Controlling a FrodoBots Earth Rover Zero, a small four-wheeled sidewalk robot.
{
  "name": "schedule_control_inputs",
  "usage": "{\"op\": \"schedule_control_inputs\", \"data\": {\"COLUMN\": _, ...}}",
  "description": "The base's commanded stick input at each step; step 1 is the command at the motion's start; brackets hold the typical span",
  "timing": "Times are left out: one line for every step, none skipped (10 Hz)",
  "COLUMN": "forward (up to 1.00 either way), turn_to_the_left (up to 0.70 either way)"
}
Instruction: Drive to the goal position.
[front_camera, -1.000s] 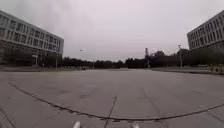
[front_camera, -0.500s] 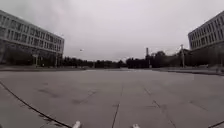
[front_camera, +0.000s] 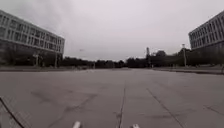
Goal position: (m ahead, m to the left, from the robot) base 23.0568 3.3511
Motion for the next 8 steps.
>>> {"op": "schedule_control_inputs", "data": {"forward": 0.70, "turn_to_the_left": 0.00}}
{"op": "schedule_control_inputs", "data": {"forward": 0.70, "turn_to_the_left": 0.00}}
{"op": "schedule_control_inputs", "data": {"forward": 0.70, "turn_to_the_left": 0.00}}
{"op": "schedule_control_inputs", "data": {"forward": 0.70, "turn_to_the_left": 0.00}}
{"op": "schedule_control_inputs", "data": {"forward": 0.70, "turn_to_the_left": 0.00}}
{"op": "schedule_control_inputs", "data": {"forward": 0.70, "turn_to_the_left": 0.00}}
{"op": "schedule_control_inputs", "data": {"forward": 0.70, "turn_to_the_left": 0.00}}
{"op": "schedule_control_inputs", "data": {"forward": 0.70, "turn_to_the_left": 0.00}}
